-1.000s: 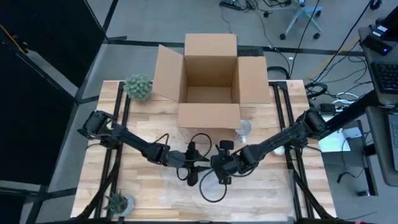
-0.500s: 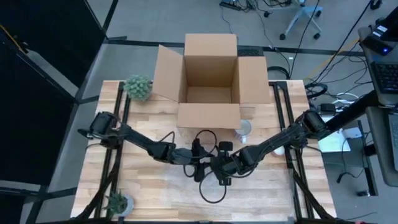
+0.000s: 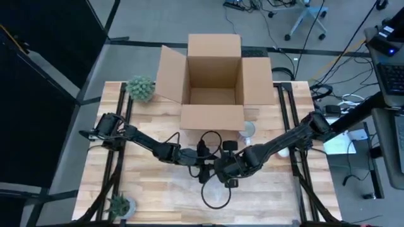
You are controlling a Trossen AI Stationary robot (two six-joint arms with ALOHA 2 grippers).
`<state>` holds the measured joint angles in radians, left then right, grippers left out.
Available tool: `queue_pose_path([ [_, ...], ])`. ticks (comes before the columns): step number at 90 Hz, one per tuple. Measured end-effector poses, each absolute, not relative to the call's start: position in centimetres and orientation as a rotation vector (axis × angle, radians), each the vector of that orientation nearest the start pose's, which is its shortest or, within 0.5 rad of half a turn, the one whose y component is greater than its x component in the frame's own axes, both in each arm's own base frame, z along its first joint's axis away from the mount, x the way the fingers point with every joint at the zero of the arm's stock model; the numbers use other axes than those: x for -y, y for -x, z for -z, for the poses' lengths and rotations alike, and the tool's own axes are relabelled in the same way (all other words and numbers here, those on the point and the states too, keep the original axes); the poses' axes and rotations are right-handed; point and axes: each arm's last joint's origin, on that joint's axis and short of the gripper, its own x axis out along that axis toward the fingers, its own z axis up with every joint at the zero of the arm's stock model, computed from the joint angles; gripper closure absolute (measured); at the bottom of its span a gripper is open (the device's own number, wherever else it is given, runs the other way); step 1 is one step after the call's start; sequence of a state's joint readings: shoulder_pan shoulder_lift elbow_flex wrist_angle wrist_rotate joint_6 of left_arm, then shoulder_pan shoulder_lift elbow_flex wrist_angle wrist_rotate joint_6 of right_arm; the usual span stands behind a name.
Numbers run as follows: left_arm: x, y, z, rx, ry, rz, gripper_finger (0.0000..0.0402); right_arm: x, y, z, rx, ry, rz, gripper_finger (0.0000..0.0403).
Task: Wrap mug
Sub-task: Wrap the orange mug with the bubble wrap
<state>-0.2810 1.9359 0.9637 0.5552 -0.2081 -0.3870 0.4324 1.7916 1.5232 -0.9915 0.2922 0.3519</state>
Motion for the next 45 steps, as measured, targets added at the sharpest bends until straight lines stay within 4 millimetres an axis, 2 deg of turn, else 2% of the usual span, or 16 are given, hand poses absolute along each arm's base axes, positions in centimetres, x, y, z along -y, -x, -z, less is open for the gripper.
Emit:
queue_pose_path([
  [11, 10.2, -37.6, -14.2, -0.413, 0.28, -0.007, 0.0252, -15.3, -32.1, -28.4, -1.218, 0.103, 0.052, 0.0284],
  [20, 10.2, -37.6, -14.2, -0.413, 0.28, -0.007, 0.0252, -17.0, -31.3, -29.1, -1.216, 0.055, 0.008, 0.0284],
  [35, 10.3, -37.7, -14.4, -0.388, 0.288, 0.001, 0.0252, -20.2, -30.7, -28.0, -1.097, 0.105, 0.002, 0.0284],
  [45, 10.3, -37.7, -14.5, -0.384, 0.293, 0.017, 0.0252, -20.6, -31.1, -26.5, -1.044, 0.191, 0.09, 0.0284],
])
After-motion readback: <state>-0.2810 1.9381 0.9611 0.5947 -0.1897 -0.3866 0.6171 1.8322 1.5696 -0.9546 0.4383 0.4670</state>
